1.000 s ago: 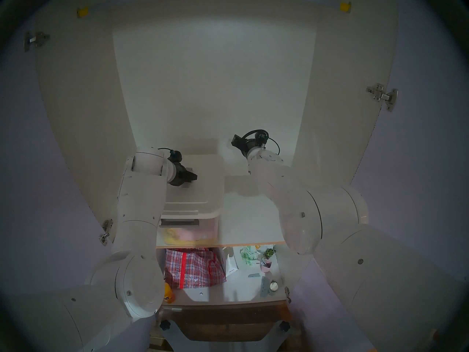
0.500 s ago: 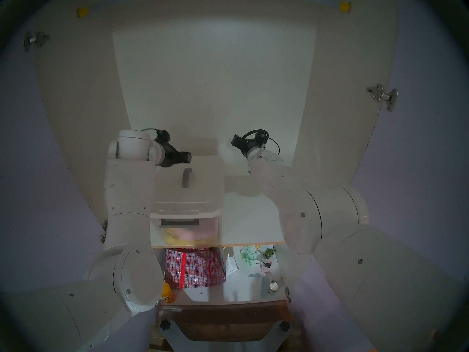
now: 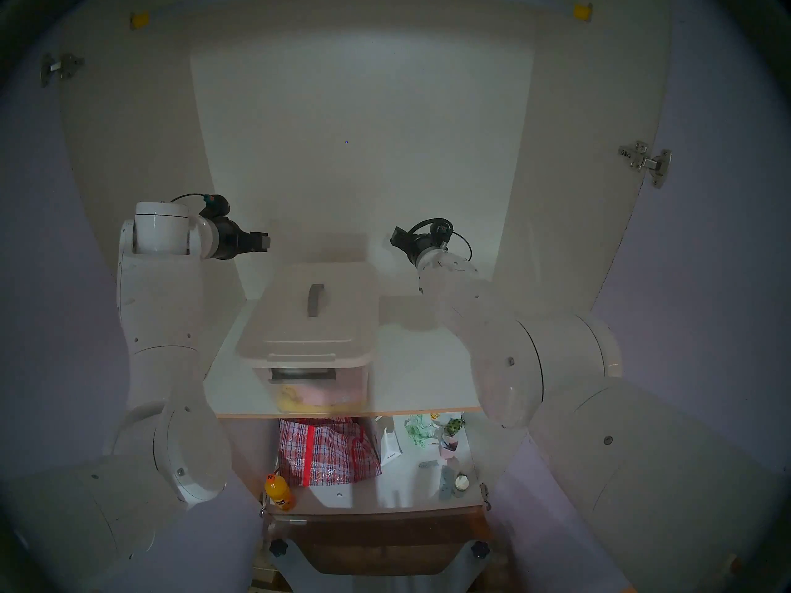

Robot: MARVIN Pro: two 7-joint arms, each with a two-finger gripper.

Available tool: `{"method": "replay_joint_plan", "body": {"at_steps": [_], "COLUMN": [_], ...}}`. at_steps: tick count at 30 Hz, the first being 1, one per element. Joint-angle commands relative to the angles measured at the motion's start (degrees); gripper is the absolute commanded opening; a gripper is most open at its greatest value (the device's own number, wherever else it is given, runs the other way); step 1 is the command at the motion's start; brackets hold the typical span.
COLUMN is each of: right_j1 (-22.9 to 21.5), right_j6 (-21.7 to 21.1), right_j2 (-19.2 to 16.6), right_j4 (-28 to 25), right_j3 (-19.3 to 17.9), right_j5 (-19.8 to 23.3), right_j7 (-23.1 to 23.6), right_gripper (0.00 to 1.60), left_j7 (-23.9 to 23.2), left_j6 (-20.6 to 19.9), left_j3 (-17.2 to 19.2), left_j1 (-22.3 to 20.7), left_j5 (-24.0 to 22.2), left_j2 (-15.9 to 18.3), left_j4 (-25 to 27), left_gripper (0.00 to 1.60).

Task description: Take socks out of the storage bin, place them on top of the cabinet, and put the lid back on the bin

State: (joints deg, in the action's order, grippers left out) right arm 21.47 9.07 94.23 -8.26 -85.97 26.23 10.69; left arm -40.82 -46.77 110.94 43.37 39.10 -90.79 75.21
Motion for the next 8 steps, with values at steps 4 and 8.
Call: {"method": "replay_joint_plan", "body": {"at_steps": [4, 8], "right_j1": [-2.1, -2.1], "right_j6": [1.2, 1.2], "right_j2": [0.1, 0.1], "right_j4": [-1.2, -1.2], "right_j3": [0.0, 0.0], "right_j5": [0.0, 0.0], "right_j7": [0.4, 0.4], "right_gripper": [1.60, 1.60], "left_j7": [2.5, 2.9], "left_j6": [3.1, 3.2], "left_j3": [-0.1, 0.0], "left_j1": [-1.9, -2.0], "left_j5": [-1.3, -1.5], "left_j2": [-1.8, -1.8], "left_j4": [-1.7, -2.0], "left_gripper": [1.60, 1.60]}}
